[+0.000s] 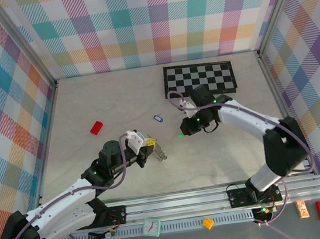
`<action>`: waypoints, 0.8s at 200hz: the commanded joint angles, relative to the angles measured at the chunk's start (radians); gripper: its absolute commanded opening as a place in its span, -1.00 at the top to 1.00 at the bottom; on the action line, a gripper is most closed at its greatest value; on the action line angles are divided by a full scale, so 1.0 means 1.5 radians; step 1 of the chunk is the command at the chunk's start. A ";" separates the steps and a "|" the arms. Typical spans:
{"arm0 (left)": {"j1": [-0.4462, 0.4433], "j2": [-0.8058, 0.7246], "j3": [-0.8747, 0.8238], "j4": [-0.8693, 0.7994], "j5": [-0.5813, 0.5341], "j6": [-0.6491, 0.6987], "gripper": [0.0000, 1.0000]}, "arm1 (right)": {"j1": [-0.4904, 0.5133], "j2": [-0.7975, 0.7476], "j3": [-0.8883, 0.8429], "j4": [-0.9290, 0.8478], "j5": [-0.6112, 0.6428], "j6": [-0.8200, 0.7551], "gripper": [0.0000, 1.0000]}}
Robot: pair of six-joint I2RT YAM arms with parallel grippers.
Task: Put the keys on the keyring
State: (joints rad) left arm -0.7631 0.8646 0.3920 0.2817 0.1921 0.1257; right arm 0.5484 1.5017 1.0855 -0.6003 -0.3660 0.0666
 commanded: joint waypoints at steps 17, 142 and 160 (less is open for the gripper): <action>0.004 -0.002 0.041 -0.024 0.009 -0.026 1.00 | 0.041 -0.127 -0.066 0.100 -0.077 -0.185 1.00; 0.004 0.041 0.090 -0.084 0.087 -0.048 1.00 | 0.144 -0.208 -0.122 0.237 -0.003 -0.369 1.00; 0.004 0.042 0.091 -0.082 0.087 -0.048 1.00 | 0.152 -0.204 -0.120 0.247 -0.008 -0.375 1.00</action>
State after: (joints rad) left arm -0.7631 0.9287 0.4900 0.1429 0.2966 0.0666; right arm 0.7601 1.2072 0.9100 -0.3046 -0.3992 -0.4358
